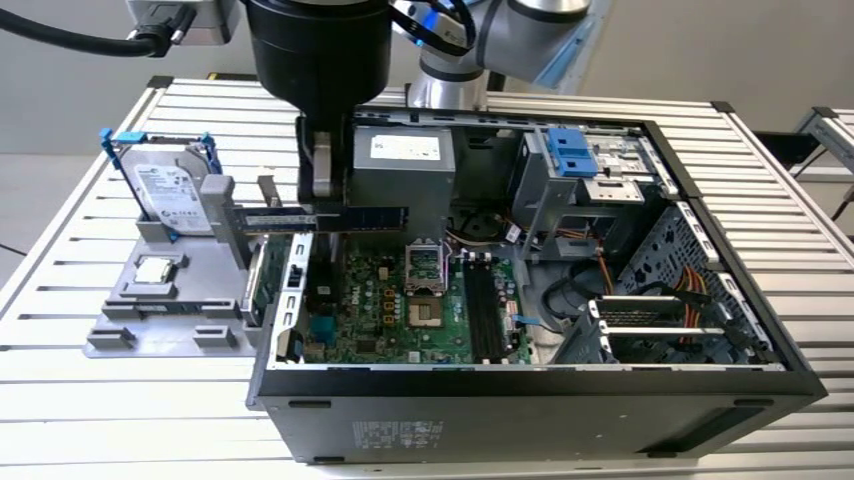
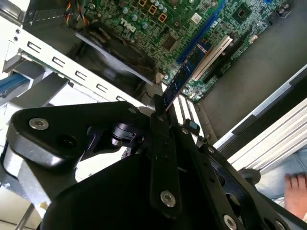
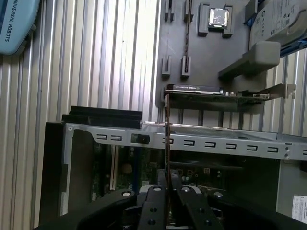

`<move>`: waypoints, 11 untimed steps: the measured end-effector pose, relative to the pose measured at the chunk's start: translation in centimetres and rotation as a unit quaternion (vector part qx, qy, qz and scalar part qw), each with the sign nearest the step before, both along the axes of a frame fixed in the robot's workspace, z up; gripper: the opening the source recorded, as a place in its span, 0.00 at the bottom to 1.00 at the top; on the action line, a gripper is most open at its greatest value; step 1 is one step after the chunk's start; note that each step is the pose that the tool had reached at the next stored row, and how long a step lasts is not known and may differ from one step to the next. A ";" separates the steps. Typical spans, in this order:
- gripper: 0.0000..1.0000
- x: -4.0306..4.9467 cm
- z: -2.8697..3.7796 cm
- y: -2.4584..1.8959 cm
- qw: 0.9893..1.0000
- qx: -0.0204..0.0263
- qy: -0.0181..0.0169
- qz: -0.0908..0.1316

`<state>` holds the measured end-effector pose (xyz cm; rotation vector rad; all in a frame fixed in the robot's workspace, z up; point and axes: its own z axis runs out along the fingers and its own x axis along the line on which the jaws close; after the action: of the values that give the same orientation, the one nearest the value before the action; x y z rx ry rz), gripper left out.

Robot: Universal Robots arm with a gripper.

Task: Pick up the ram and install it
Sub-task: 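Pick up the ram and move it above insertion slot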

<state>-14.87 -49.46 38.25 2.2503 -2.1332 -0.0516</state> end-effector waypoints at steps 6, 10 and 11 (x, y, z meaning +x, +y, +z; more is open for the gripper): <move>0.00 0.80 0.00 0.00 1.000 0.000 0.000 0.000; 0.00 1.31 0.00 0.00 1.000 0.000 0.000 0.000; 0.00 1.44 0.00 0.00 1.000 0.000 0.000 0.000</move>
<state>-13.44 -49.46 38.25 2.2500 -2.1335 -0.0517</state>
